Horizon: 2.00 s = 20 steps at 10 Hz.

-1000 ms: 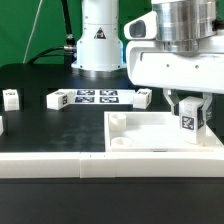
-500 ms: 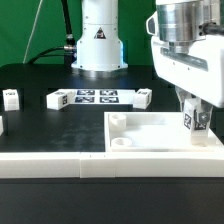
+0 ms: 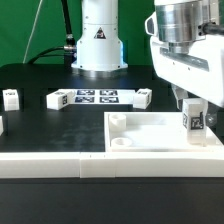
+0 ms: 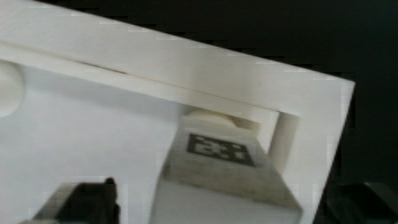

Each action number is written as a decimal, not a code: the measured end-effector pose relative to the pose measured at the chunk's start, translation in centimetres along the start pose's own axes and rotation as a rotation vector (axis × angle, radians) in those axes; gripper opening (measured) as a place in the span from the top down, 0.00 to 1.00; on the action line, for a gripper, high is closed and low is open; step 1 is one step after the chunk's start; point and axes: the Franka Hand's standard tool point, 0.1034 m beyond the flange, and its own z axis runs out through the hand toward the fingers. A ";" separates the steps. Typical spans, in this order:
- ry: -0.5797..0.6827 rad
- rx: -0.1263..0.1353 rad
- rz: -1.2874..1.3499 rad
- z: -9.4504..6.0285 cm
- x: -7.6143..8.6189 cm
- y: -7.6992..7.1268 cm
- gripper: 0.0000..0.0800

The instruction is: Assemble one leg

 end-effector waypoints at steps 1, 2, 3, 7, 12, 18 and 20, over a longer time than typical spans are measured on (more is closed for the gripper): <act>0.001 -0.001 -0.105 0.0 0.0 0.0 0.20; 0.006 -0.009 -0.276 0.0 0.1 0.1 0.19; 0.010 -0.042 -0.426 -0.1 0.0 0.2 0.19; 0.051 -0.124 -0.937 -0.4 0.1 -0.1 0.19; 0.044 -0.128 -1.051 -0.4 0.3 -0.1 0.52; 0.053 -0.071 -0.580 -0.2 0.3 -0.3 0.64; 0.057 -0.038 -0.335 -0.2 0.4 -0.3 0.64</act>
Offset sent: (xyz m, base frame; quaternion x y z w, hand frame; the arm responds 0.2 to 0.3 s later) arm 0.0092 -0.0023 0.0042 -0.0940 0.0269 -0.3069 0.9467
